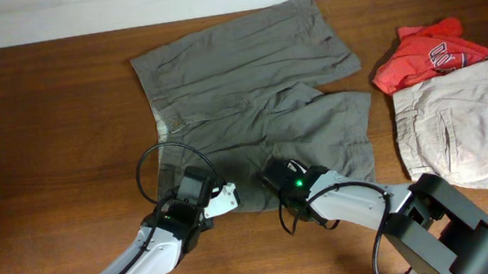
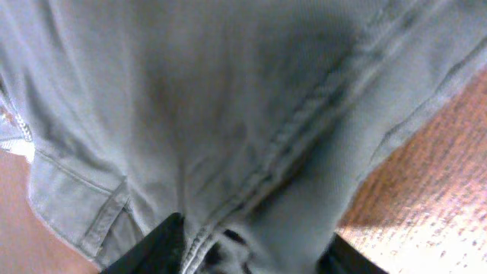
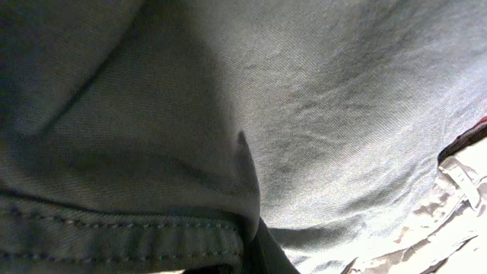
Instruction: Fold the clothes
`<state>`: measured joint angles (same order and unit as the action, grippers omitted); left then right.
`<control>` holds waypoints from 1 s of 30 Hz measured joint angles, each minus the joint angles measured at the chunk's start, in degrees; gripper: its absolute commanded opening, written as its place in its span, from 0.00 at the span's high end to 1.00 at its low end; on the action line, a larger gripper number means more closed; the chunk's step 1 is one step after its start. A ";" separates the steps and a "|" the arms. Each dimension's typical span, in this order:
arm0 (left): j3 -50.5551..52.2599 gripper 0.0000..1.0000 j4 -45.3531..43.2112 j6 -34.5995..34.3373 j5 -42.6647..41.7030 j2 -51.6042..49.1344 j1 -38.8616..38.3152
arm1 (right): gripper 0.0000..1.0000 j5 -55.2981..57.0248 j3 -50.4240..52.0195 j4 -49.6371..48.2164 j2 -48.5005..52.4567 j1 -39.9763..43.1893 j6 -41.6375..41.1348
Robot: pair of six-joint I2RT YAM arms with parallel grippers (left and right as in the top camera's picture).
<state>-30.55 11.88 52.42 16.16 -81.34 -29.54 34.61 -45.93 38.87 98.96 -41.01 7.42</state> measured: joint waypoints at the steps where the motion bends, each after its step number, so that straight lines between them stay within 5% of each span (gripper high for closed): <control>1: 0.02 0.64 -0.15 -0.13 0.02 -0.37 0.00 | 0.91 0.00 -0.02 0.07 0.02 0.00 -0.17; 8: 0.39 1.00 0.17 -0.48 0.50 -0.98 0.00 | 0.94 -0.15 -0.04 0.35 0.02 0.00 -1.14; 22: -0.15 1.00 2.91 -12.22 2.95 6.75 0.00 | 0.96 0.00 -2.95 5.01 -1.11 0.00 -8.98; 30: -3.39 1.00 11.85 -15.23 3.85 17.00 0.00 | 0.96 -2.69 -6.10 9.57 -15.19 0.00 -10.25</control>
<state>-33.93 23.73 37.19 20.01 -64.34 -29.54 31.92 -52.03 48.45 83.77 -41.01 -2.83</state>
